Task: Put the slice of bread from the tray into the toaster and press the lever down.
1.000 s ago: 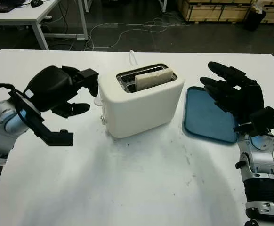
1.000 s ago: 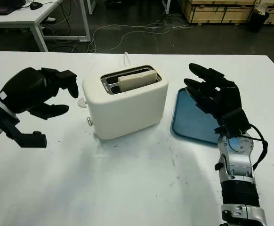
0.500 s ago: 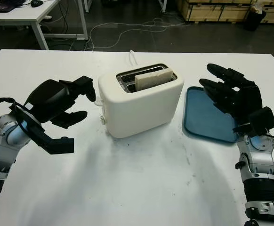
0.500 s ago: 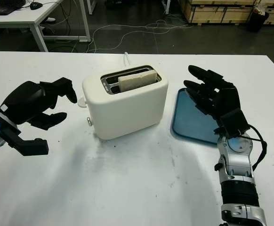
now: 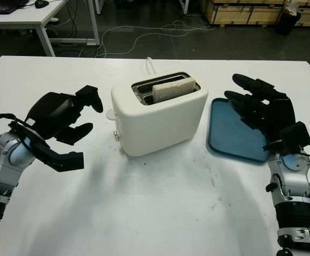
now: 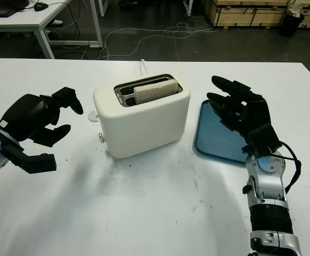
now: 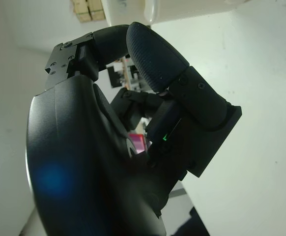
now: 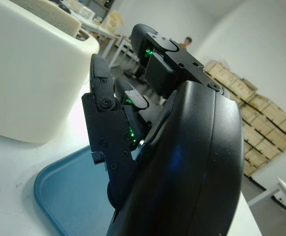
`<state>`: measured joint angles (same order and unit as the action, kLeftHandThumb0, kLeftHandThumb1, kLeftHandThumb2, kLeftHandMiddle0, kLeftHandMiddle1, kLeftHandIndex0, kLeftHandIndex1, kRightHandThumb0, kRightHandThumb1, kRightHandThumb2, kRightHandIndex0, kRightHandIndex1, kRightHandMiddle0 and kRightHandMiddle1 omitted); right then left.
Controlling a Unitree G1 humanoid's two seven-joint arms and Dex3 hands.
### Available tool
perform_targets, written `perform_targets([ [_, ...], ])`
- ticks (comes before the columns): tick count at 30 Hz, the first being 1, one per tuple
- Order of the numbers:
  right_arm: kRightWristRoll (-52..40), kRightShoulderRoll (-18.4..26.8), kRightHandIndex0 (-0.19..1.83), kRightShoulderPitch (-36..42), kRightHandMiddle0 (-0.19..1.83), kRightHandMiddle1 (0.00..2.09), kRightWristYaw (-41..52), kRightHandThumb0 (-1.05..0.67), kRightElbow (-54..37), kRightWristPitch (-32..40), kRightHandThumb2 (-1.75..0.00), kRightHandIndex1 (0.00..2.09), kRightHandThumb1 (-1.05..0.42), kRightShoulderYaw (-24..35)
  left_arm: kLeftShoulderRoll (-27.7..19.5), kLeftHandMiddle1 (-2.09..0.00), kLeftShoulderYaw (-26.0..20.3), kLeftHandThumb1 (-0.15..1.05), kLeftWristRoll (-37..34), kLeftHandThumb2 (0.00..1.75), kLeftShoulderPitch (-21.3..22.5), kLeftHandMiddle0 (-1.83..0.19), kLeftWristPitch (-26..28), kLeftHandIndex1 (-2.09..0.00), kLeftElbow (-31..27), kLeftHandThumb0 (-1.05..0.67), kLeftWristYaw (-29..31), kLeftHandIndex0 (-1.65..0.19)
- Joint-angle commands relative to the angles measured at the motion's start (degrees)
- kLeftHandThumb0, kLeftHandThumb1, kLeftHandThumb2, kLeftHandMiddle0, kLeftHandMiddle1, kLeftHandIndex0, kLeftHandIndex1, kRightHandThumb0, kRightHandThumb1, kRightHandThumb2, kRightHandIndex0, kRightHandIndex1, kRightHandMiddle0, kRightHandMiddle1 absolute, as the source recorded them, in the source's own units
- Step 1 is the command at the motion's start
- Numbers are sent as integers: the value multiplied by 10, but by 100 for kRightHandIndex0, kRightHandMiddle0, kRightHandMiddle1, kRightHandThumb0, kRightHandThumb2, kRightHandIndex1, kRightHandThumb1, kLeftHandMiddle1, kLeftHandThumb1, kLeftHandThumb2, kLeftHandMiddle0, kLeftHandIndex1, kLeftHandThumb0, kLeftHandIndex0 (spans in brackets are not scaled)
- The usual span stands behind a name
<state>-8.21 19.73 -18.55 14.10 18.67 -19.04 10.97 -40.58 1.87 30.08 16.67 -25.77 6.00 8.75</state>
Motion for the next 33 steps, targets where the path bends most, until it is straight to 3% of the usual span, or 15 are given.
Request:
perform_targets([
  [1,-6,-4,86,-8,75,1,2,-19,3,-9,-18,1,-92,5,4,-175,10,56,5,155,9,-88,-7,-165,2,-76,-4,0],
  [18,-3,-6,87,-8,75,0,2,-18,7,-17,-18,1,-92,4,3,-175,47,65,0,138,60,-82,-45,-166,47,-84,12,0],
  [33,-7,-7,87,-7,76,0,5,-18,6,-14,-18,1,-92,7,5,-175,51,63,-3,138,63,-88,-49,-170,56,-84,14,0],
])
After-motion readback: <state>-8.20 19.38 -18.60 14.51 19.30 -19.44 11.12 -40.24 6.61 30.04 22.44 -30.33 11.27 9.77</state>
